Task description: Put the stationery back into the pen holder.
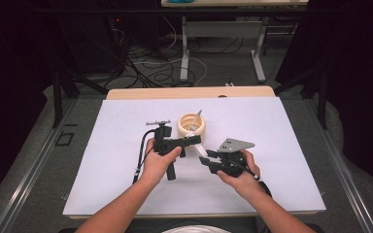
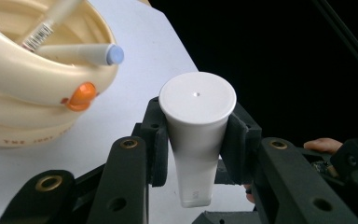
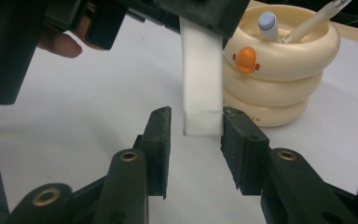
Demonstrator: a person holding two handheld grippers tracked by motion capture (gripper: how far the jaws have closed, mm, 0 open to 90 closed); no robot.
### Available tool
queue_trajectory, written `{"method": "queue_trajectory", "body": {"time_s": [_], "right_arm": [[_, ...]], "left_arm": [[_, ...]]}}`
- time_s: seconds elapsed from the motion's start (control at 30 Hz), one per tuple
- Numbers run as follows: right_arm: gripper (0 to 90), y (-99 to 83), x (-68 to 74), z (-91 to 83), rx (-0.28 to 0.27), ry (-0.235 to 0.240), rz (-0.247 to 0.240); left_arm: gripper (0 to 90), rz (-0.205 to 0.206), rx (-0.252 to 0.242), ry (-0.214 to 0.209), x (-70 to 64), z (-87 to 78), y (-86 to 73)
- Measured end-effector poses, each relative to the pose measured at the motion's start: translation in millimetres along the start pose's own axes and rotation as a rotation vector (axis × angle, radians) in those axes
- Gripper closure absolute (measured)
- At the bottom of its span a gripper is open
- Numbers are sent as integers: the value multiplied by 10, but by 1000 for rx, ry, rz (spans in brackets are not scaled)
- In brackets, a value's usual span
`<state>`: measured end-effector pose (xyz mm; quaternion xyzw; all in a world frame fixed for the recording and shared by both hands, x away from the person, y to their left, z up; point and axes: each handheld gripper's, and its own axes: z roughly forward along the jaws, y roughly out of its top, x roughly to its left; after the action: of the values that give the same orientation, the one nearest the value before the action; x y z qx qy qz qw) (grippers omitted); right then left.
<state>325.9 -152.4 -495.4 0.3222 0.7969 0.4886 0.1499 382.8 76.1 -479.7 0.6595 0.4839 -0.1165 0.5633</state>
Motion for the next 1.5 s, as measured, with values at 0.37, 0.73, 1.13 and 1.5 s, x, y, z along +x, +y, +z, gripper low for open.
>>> {"method": "queue_trajectory", "body": {"time_s": [0.37,0.73,1.13,1.5], "right_arm": [[584,-37,-56,27,30,0,16],[535,-80,-112,64,55,-16,21],[439,-126,-157,121,94,-36,-37],[389,-133,-232,105,98,-23,-72]], "left_arm": [[663,28,-35,35,31,-76,156],[663,60,-61,80,50,-152,347],[663,85,-78,103,40,-163,483],[663,137,-79,128,-28,-122,597]]}}
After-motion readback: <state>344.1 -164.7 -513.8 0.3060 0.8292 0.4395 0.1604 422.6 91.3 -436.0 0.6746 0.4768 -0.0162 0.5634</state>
